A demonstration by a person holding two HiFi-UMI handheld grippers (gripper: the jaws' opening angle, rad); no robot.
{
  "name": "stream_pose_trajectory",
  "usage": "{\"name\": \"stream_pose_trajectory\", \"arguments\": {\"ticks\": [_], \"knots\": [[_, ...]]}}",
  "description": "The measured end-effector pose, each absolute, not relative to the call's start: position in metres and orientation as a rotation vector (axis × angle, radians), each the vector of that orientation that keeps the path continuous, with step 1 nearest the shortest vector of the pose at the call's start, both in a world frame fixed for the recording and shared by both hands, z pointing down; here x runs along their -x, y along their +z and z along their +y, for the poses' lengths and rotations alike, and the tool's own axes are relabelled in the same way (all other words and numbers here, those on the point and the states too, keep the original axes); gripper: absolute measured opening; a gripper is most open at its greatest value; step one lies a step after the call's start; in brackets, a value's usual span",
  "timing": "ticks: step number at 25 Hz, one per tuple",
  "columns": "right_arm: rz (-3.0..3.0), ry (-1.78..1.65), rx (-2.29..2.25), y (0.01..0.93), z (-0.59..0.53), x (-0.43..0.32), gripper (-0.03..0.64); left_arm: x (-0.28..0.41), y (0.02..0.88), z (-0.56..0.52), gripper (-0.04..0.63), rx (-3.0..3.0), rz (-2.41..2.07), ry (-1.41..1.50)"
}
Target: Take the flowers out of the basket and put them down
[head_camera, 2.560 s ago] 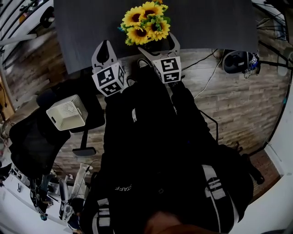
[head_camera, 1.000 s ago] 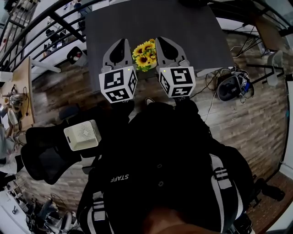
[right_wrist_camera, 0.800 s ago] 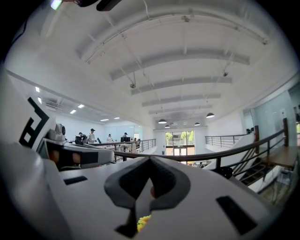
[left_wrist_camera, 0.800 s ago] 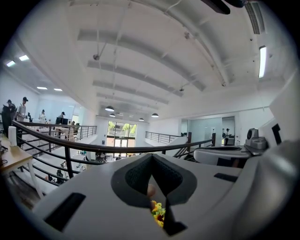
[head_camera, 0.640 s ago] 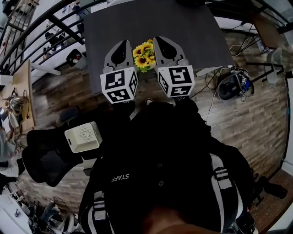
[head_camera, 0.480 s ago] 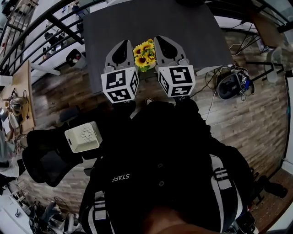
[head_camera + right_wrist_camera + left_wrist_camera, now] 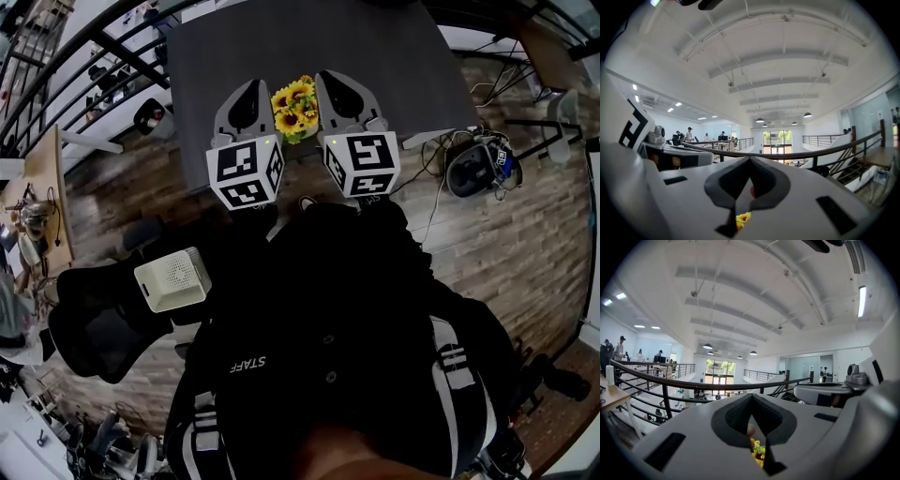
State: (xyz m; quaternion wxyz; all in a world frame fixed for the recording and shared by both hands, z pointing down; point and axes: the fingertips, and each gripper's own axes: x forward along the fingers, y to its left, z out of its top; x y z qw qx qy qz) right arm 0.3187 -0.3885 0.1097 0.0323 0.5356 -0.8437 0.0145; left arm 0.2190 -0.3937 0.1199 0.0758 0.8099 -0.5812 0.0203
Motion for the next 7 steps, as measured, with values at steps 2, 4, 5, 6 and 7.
{"name": "stream_pose_trajectory", "arguments": {"ticks": [2,4,5,6,7], "knots": [[-2.596,0.039,-1.646,0.1102,-0.3897,-0.318,0.014,-0.2186,0.1208,-0.3949,-0.002,-2.428,-1.741,0.062],[-2.594,0.036,-1.644,0.1104,-0.3917,-0.316,0.014,-0.2164,0.1214,-0.3969,-0.002,-2.425,-1.743,0.061],[-2.595,0.034,-1.642,0.1103,-0.3928,-0.3145,0.014,-0.2147,0.1216,-0.398,-0.002,-2.423,-1.745,0.06],[-2.596,0.031,-1.641,0.1099,-0.394,-0.3129,0.014,-0.2129,0.1216,-0.3991,-0.002,-2.42,-1.747,0.058],[-2.598,0.029,-1.639,0.1095,-0.3952,-0.3111,0.014,-0.211,0.1216,-0.4003,-0.002,-2.418,-1.75,0.056]]}}
